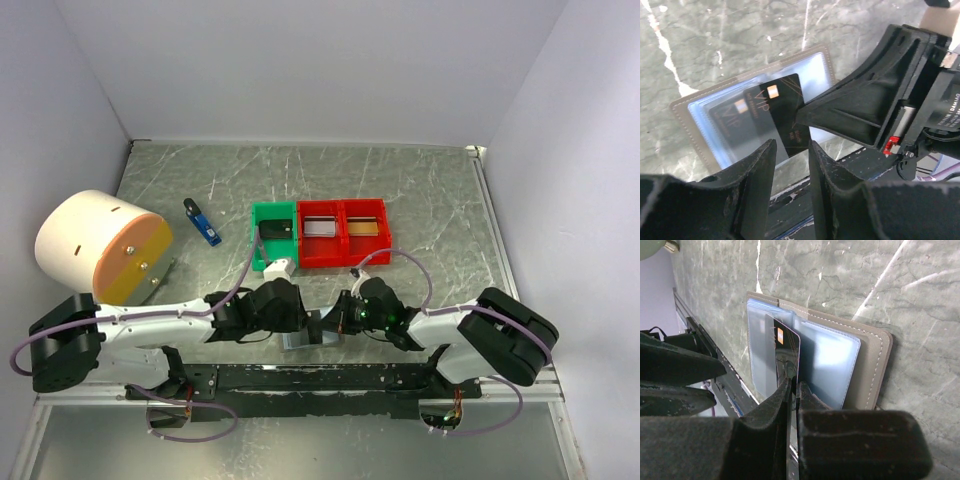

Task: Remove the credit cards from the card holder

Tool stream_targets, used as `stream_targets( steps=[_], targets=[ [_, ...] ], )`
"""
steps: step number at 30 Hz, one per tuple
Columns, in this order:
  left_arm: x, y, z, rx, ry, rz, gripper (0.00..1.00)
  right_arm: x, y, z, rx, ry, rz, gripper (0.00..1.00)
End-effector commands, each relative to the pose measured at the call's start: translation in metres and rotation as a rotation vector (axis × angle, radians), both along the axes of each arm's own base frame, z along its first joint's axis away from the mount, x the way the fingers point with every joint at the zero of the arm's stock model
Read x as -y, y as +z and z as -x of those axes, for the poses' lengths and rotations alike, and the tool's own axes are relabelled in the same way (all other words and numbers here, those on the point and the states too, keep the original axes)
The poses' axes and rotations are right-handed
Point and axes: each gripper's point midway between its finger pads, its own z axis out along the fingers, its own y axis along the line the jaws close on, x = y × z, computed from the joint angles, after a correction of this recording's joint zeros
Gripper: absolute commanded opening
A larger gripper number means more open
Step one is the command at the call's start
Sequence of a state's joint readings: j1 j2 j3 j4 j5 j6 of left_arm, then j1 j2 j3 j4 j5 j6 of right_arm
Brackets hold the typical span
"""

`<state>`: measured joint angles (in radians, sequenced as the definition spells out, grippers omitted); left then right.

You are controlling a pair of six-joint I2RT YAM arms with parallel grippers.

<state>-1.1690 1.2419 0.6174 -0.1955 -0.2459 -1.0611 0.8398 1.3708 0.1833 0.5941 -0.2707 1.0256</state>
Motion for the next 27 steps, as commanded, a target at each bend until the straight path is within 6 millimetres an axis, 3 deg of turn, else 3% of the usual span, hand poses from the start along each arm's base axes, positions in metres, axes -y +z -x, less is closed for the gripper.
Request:
stream_targets(
  steps=[1, 5, 10, 19, 24, 27],
  targets=[
    [0.015, -0.003, 0.005, 0.004, -0.06, 0.05, 0.44, 0.008, -0.012, 0.001, -0.008, -0.001, 0.054, 0.04],
    [0.002, -0.031, 0.005, -0.055, -0.016, -0.093, 0.4, 0.009, -0.011, 0.003, -0.009, -0.004, 0.05, 0.05],
    [-0.005, -0.051, 0.007, -0.095, -0.011, -0.193, 0.33, 0.011, -0.008, 0.004, 0.003, -0.009, 0.04, 0.11],
    [-0.014, -0.052, 0.01, -0.105, 0.004, -0.228, 0.3, 0.006, 0.002, 0.005, 0.0, -0.013, -0.034, 0.29],
    [-0.015, -0.055, 0.011, -0.107, 0.004, -0.218, 0.29, 0.001, -0.001, 0.007, -0.026, -0.018, -0.065, 0.3],
    [-0.016, -0.057, 0.011, -0.112, 0.003, -0.229, 0.28, 0.002, -0.003, 0.007, -0.033, -0.029, -0.073, 0.22]
  ],
)
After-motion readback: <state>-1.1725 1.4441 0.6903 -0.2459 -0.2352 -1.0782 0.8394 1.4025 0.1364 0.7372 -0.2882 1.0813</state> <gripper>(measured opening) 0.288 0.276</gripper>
